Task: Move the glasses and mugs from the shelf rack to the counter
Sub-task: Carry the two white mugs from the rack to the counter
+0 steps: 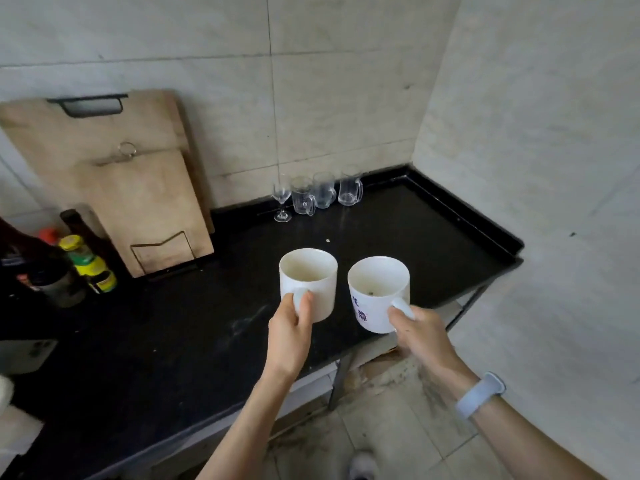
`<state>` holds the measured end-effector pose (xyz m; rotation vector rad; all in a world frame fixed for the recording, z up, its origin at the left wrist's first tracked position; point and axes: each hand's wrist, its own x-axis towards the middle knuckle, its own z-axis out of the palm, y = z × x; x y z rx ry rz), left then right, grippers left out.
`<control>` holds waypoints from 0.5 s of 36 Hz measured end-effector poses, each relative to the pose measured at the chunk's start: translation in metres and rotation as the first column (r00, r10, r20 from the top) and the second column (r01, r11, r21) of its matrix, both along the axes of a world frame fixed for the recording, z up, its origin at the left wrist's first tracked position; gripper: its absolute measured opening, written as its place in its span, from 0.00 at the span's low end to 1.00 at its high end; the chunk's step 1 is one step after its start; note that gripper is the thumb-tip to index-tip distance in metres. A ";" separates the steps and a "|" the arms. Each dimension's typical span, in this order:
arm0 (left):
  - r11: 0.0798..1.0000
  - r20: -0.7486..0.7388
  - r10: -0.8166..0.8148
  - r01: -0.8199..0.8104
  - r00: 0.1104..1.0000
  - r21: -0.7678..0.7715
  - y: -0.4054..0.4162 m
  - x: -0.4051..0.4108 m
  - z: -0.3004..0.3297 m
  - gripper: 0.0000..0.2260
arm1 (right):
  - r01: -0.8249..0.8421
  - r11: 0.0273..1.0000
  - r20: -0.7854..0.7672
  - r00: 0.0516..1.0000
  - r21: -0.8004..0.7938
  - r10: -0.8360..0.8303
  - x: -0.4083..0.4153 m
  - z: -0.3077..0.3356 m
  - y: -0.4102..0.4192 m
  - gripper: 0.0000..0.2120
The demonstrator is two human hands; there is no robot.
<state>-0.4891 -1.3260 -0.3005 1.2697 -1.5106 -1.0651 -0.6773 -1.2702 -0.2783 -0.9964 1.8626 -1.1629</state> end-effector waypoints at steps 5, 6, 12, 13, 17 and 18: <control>0.997 0.019 0.046 -0.047 0.999 0.056 -0.059 -0.021 -0.025 0.15 | -0.035 0.998 0.084 0.996 0.058 0.030 -0.023 -0.025 -0.071 0.18; 0.995 0.026 0.063 -0.065 0.998 0.071 -0.073 -0.026 -0.031 0.15 | -0.044 0.997 0.103 0.994 0.064 0.037 -0.028 -0.031 -0.087 0.18; 0.963 0.042 0.182 -0.187 0.982 0.193 -0.159 -0.063 -0.075 0.17 | -0.114 0.988 0.171 0.981 0.104 0.095 -0.057 -0.072 -0.188 0.19; 0.955 0.036 0.200 -0.203 0.979 0.218 -0.173 -0.069 -0.083 0.17 | -0.127 0.985 0.174 0.979 0.114 0.106 -0.061 -0.079 -0.205 0.19; 0.924 0.024 0.268 -0.264 0.963 0.277 -0.229 -0.093 -0.115 0.16 | -0.193 0.971 0.201 0.966 0.140 0.163 -0.077 -0.109 -0.270 0.18; 0.916 0.019 0.284 -0.277 0.959 0.289 -0.241 -0.097 -0.122 0.15 | -0.208 0.967 0.202 0.963 0.144 0.177 -0.080 -0.116 -0.284 0.18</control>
